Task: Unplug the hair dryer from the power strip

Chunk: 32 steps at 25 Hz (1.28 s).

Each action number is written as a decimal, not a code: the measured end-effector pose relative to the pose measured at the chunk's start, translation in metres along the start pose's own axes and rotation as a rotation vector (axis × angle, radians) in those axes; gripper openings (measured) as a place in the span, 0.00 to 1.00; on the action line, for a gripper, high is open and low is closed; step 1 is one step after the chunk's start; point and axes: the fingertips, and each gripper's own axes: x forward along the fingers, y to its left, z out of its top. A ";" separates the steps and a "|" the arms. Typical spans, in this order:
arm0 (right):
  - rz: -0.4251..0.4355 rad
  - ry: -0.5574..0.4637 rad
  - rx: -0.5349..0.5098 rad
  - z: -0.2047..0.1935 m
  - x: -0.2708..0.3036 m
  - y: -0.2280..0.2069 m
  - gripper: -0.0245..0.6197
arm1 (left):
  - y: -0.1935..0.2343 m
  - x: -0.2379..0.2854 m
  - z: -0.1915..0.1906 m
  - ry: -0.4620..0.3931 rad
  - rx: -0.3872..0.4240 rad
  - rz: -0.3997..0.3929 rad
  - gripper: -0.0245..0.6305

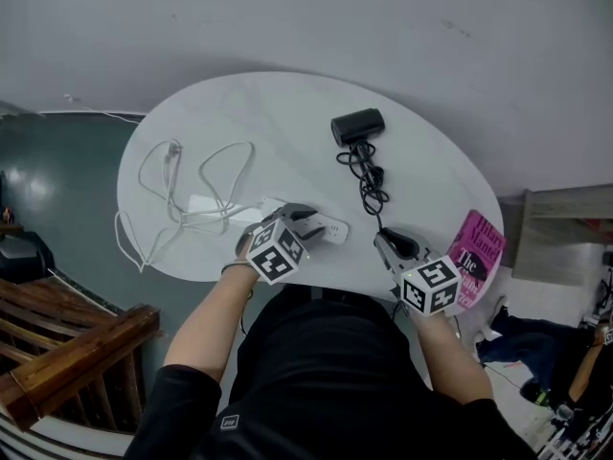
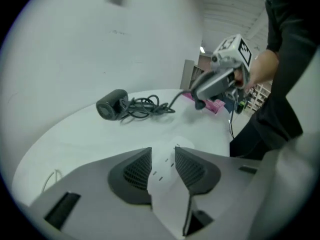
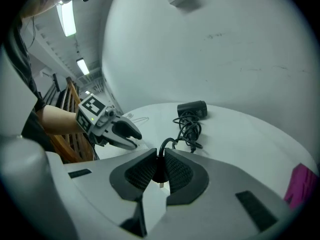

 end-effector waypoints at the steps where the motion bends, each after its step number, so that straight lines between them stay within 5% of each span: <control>1: -0.012 0.010 0.017 -0.007 0.000 -0.005 0.13 | 0.003 -0.006 0.005 -0.031 -0.029 0.012 0.27; 9: -0.102 0.049 0.120 -0.045 0.003 -0.027 0.14 | 0.014 -0.072 0.037 -0.264 -0.208 0.132 0.26; 21: -0.199 0.054 0.238 -0.074 0.005 -0.028 0.13 | 0.031 -0.161 0.054 -0.425 -0.203 0.237 0.23; 32: -0.283 -0.148 0.154 0.017 -0.033 -0.008 0.13 | 0.044 -0.225 0.063 -0.559 -0.207 0.290 0.22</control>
